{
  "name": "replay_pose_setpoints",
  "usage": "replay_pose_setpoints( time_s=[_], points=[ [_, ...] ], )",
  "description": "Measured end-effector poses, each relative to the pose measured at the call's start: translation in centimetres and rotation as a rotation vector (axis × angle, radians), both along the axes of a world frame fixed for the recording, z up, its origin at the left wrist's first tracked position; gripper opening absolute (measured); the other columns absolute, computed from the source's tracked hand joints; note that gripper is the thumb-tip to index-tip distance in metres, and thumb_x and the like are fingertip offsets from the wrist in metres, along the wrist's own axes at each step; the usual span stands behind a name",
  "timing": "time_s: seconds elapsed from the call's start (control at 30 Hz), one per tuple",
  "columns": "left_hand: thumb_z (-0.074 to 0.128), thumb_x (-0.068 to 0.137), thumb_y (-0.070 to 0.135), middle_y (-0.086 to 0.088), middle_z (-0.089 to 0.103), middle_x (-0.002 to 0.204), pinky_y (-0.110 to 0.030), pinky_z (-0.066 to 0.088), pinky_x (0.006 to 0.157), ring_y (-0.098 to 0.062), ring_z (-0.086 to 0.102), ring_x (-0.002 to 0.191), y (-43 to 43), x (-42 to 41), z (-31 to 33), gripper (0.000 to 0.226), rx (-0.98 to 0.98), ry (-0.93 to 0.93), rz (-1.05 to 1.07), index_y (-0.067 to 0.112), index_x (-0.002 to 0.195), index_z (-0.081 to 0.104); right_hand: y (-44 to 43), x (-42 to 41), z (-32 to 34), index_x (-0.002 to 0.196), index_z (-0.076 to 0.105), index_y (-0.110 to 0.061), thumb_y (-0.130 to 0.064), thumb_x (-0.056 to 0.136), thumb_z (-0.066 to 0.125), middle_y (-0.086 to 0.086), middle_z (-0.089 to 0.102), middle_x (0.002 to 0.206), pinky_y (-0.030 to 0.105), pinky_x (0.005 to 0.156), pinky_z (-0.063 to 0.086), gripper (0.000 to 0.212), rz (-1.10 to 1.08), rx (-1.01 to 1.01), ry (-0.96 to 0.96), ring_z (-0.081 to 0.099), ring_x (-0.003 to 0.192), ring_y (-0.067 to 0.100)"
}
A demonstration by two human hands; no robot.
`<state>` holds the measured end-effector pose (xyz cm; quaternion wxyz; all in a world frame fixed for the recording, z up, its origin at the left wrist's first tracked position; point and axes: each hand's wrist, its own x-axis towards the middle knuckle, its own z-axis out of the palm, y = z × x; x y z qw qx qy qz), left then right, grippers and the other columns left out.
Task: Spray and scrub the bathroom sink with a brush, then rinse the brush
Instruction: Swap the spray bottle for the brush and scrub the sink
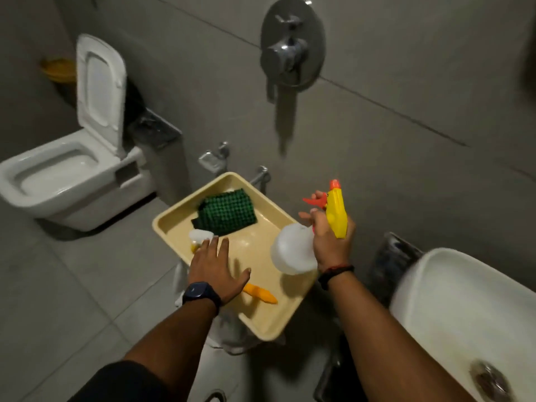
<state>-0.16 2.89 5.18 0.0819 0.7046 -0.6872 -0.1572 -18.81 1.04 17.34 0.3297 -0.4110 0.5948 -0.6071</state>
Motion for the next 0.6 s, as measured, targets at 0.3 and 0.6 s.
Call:
replay_pose_setpoints(
  time_s=[0.3, 0.6],
  points=[
    [0.04, 0.071, 0.07, -0.014, 0.015, 0.159, -0.045, -0.003, 0.116, -0.033, 0.001, 0.147, -3.3, 5.3, -7.0, 0.095, 0.008, -0.093, 0.119, 0.015, 0.148, 0.026, -8.2, 4.6, -11.7, 0.141, 0.044, -0.018, -0.012, 0.092, 0.057, 0.008, 0.063, 0.128, 0.042, 0.104, 0.045, 0.051, 0.013, 0.167, 0.144, 0.059, 0.118, 0.021],
    [0.038, 0.072, 0.069, -0.015, 0.01, 0.16, -0.041, -0.005, 0.115, -0.031, 0.002, 0.147, -3.3, 5.0, -7.7, 0.101, -0.038, -0.085, 0.149, 0.01, 0.15, 0.015, -7.4, 3.5, -13.9, 0.14, 0.033, -0.039, -0.017, 0.085, 0.068, -0.023, 0.055, 0.118, 0.027, 0.102, 0.039, 0.068, 0.098, 0.211, 0.122, 0.052, 0.118, 0.009]
  ],
)
